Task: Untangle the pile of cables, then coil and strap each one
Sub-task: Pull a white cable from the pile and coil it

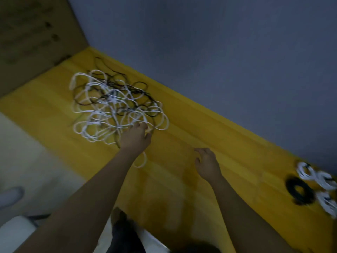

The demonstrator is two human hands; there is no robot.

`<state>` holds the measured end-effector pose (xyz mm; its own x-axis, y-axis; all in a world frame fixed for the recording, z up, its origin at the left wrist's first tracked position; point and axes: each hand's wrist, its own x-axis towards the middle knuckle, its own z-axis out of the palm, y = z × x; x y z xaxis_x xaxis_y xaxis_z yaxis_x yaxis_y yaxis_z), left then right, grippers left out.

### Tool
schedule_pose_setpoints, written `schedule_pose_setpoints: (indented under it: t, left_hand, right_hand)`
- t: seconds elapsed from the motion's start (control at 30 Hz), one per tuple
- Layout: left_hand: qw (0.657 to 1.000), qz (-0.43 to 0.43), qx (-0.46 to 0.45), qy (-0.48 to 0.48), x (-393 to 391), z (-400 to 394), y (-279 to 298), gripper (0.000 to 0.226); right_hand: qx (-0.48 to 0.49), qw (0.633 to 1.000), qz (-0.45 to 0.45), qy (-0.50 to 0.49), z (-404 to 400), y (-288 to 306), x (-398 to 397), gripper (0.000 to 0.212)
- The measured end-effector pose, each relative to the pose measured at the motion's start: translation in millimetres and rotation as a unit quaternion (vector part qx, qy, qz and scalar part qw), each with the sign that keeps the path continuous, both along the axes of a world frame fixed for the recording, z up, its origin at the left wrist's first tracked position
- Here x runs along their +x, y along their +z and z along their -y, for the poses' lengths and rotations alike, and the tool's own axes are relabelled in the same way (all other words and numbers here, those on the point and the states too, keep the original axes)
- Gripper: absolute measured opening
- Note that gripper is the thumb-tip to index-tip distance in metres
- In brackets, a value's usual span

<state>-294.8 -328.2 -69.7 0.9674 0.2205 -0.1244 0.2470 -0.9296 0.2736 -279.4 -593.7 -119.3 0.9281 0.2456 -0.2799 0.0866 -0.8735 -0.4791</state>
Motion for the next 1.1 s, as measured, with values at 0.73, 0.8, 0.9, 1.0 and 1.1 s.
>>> schedule_pose_setpoints:
  t: [0.73, 0.8, 0.9, 1.0, 1.1]
  left_hand:
    - [0.986, -0.167, -0.010, 0.018, -13, -359, -76, 0.043]
    - [0.978, -0.202, -0.020, -0.039, 6, -365, -84, 0.048]
    - [0.961, -0.248, -0.087, -0.090, 31, -364, -94, 0.035]
    - [0.945, -0.262, -0.175, -0.092, 47, -368, -102, 0.020]
    - [0.935, -0.256, -0.225, -0.102, 51, -379, -99, 0.019]
  right_hand:
    - [-0.030, 0.978, 0.010, 0.208, -432, -59, 17, 0.046]
    - [-0.016, 0.983, 0.007, 0.181, -444, -66, 26, 0.041]
    - [0.027, 0.991, -0.017, 0.126, -458, -67, 31, 0.033]
    - [0.069, 0.994, -0.039, 0.077, -470, -59, 28, 0.027]
    - [0.070, 0.996, -0.029, 0.041, -475, -56, 17, 0.024]
